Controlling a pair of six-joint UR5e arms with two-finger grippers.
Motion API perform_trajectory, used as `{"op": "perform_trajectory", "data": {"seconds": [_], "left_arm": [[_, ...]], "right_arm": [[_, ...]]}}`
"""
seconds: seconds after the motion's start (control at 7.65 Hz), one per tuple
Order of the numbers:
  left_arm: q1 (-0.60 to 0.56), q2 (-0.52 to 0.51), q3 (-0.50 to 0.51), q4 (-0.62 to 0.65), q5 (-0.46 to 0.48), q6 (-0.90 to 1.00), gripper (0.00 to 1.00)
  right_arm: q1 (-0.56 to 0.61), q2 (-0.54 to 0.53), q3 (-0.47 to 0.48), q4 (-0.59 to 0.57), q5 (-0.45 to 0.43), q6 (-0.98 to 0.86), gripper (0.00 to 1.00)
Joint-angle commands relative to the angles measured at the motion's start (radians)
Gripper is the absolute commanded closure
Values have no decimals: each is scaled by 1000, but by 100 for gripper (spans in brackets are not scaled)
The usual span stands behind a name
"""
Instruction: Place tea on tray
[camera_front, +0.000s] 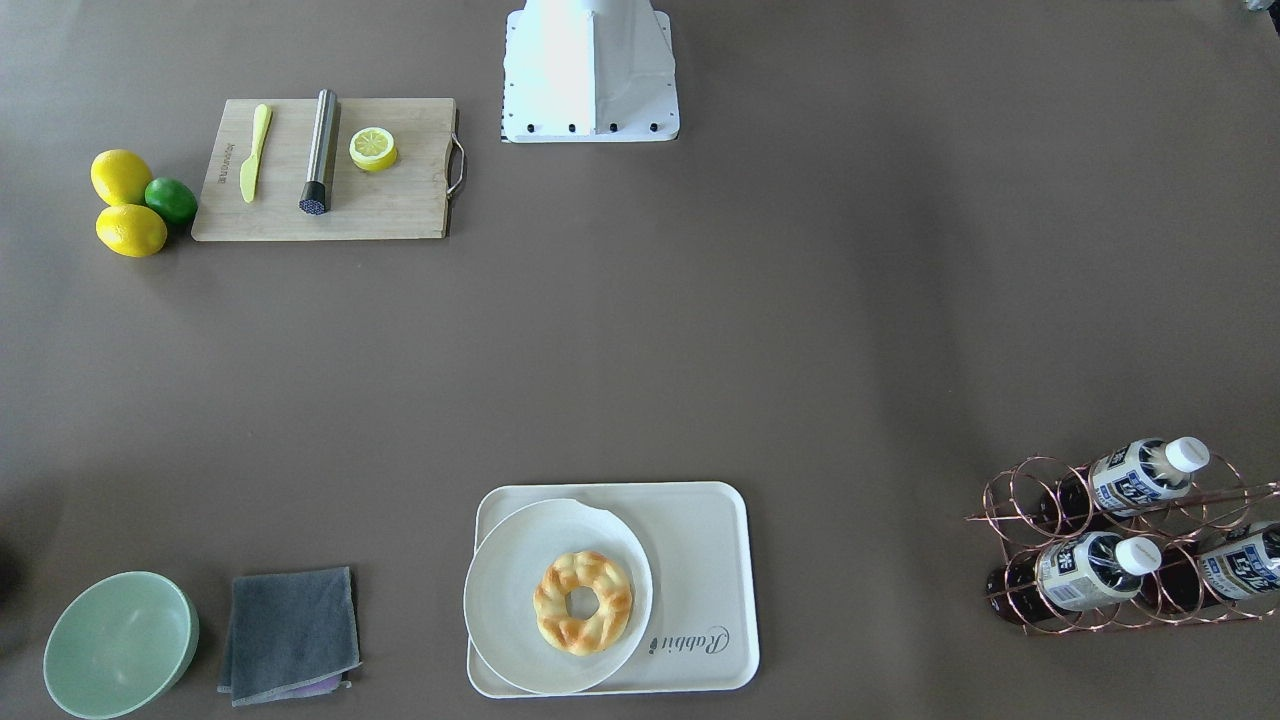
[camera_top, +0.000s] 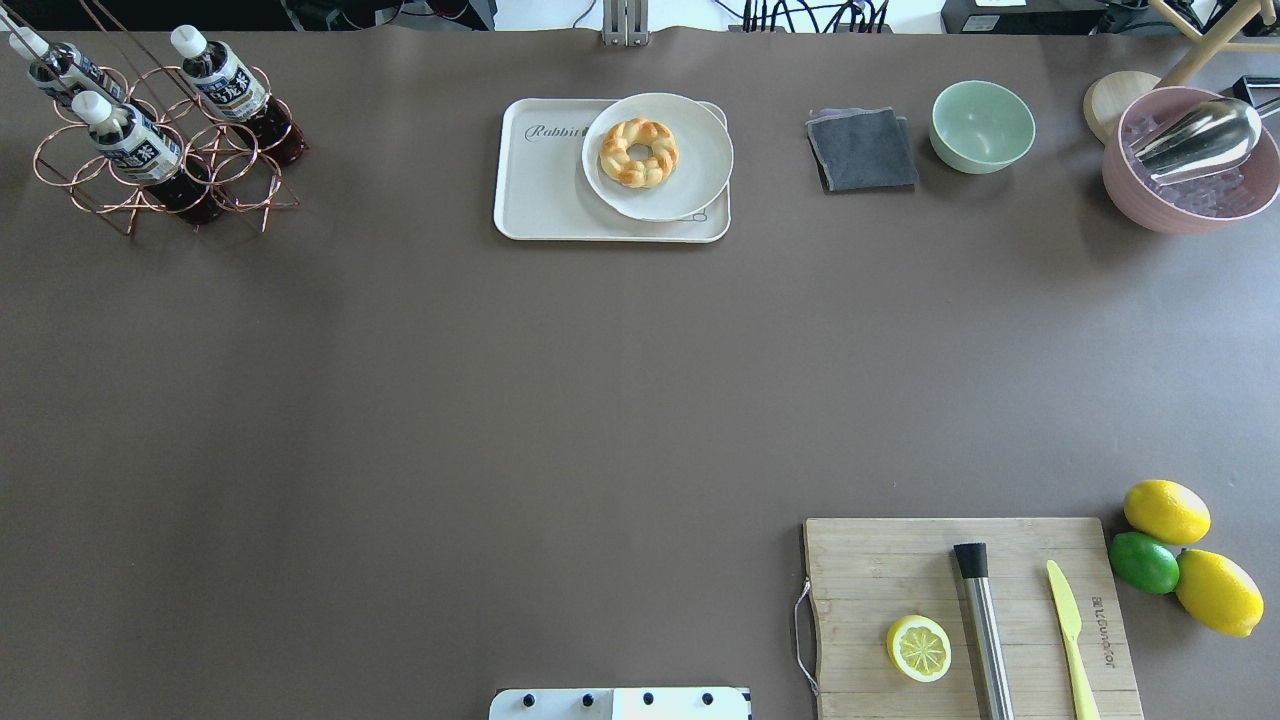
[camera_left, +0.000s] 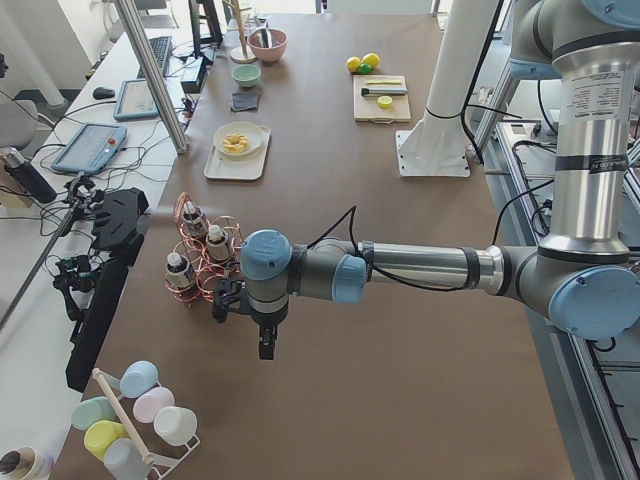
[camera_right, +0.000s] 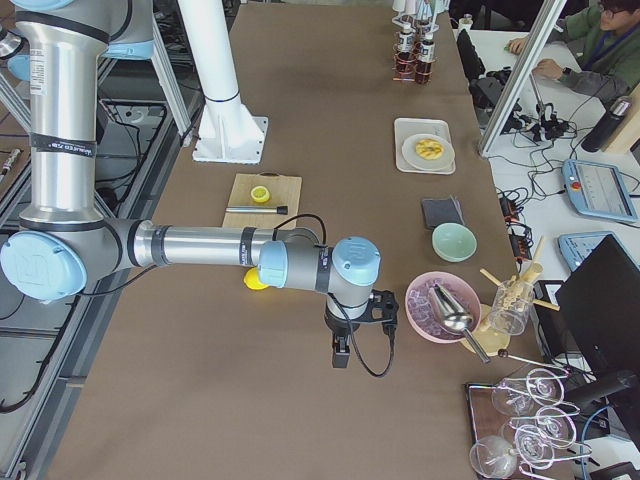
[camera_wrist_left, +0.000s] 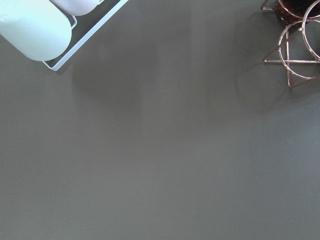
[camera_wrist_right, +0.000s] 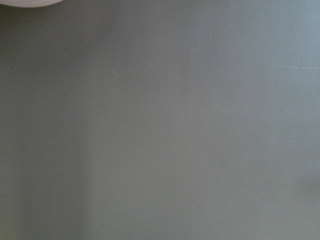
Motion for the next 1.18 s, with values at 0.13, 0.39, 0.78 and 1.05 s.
{"op": "perform_trajectory", "data": {"seconds": [0.13,0.39,0.78,1.05], "left_arm": [[1,-3,-18,-3,53,1,2],[12,-3,-16,-1,53,1,2],[13,-2,-15,3,41,1,2],[13,14,-18,-3,39,1,2]], "right_arm": [[0,0,0,-1,0,0,0],[0,0,0,-1,0,0,0],[0,0,0,1,1,-1,0],[0,-1,0,-1,1,-1,0]]}}
